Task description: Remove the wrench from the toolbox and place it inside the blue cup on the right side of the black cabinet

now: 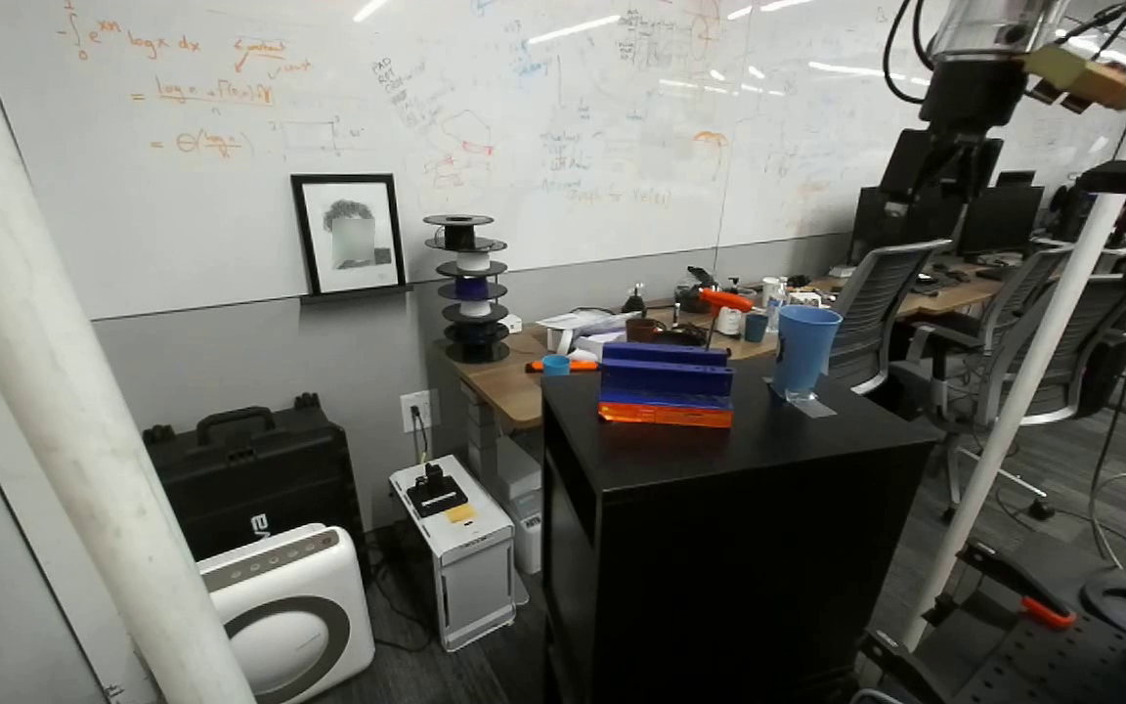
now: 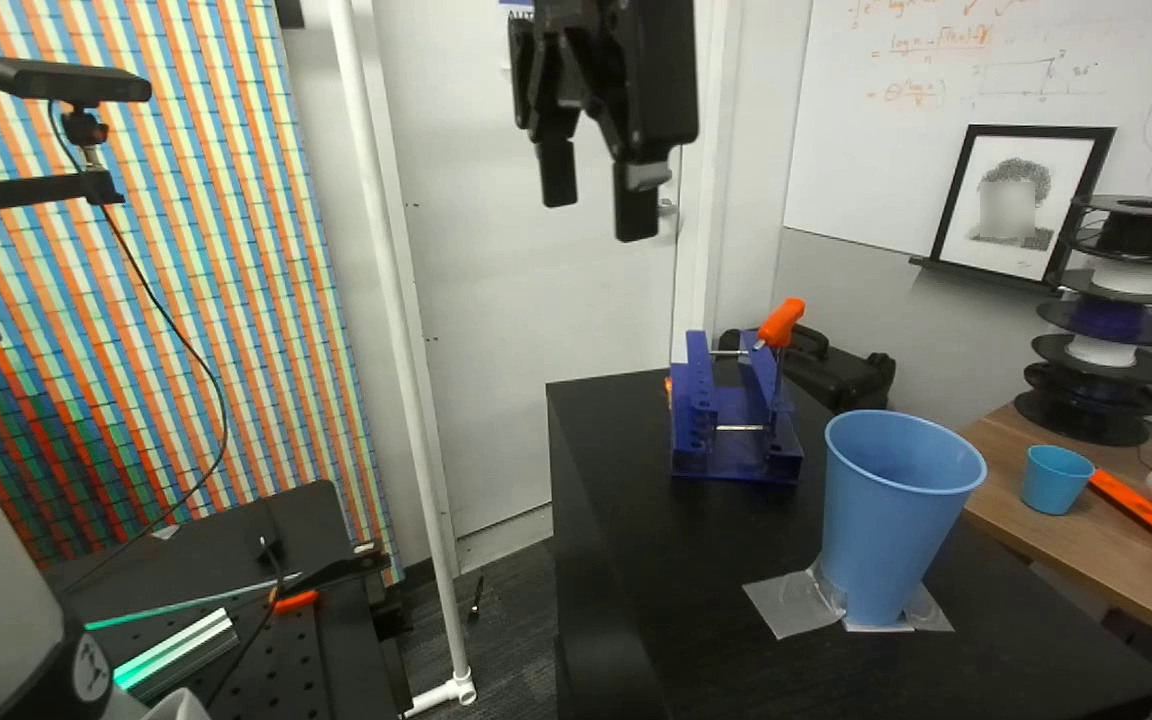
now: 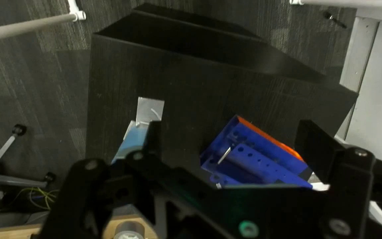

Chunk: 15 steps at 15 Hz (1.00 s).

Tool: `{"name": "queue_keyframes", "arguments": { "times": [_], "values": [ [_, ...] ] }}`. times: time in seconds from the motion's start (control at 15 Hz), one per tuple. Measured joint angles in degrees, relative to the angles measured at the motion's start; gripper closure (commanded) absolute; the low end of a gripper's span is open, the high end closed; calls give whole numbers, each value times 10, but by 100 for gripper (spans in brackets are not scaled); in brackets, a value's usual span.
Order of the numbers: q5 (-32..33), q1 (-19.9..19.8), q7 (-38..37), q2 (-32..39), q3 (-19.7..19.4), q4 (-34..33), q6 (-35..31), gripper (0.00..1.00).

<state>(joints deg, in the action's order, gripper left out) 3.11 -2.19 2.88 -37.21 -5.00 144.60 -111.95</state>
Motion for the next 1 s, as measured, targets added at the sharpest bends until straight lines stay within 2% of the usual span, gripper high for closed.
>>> {"name": "queue_keyframes", "arguments": {
  "times": [0.27, 0.47, 0.73, 1.0],
  "values": [
    [2, 0, 0, 118, 9, -62, -73, 0],
    [2, 0, 0, 211, 10, -121, -102, 0],
    [-14, 2, 2, 317, 11, -203, -115, 0],
    [-16, 8, 2, 397, 29, -270, -114, 0]
  ]
}}
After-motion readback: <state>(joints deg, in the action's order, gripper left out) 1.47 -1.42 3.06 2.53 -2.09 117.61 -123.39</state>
